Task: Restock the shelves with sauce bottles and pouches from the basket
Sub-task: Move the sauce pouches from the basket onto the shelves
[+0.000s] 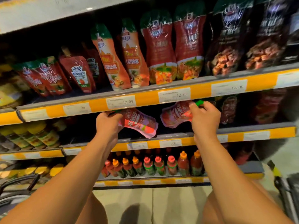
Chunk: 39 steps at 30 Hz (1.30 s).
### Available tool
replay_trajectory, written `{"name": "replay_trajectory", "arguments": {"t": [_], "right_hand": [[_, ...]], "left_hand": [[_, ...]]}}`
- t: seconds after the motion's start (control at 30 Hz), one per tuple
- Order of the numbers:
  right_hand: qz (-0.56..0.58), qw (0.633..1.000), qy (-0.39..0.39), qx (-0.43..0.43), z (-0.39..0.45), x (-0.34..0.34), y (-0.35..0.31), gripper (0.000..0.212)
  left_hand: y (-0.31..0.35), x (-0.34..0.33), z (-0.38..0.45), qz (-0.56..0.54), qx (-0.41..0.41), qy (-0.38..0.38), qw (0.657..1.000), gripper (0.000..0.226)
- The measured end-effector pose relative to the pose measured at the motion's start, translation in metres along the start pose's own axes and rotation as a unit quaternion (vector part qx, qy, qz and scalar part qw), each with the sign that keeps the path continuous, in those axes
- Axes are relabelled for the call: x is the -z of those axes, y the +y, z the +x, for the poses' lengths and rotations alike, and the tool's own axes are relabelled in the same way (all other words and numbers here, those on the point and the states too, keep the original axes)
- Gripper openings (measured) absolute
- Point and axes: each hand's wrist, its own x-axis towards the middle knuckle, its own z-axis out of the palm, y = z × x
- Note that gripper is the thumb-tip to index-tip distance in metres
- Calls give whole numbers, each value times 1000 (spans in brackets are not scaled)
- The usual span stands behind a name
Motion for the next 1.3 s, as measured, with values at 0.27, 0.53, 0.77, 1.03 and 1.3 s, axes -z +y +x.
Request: {"name": "replay_trajectory", "arguments": {"t": [0.27, 0.53, 0.77, 1.03, 1.3], "right_hand": [[-62, 995, -36, 69, 13, -17, 10, 26], [-98, 990, -93, 45, 15, -38, 20, 16], [-196, 968, -159, -15, 15, -45, 39, 21], [-326, 928, -181, -1, 2, -52, 66, 19], [-343, 932, -119, -6, 4, -54, 74, 20]], "left_hand": [[-4, -48, 13, -16, -8, -23, 1000, 35], [-25, -73, 29, 50, -17, -99, 994, 30], [-58, -61, 30, 220, 16, -124, 968, 19], [-89, -54, 20, 319, -17, -157, 935, 33], [-90, -51, 34, 292, -83, -185, 935, 52]]}}
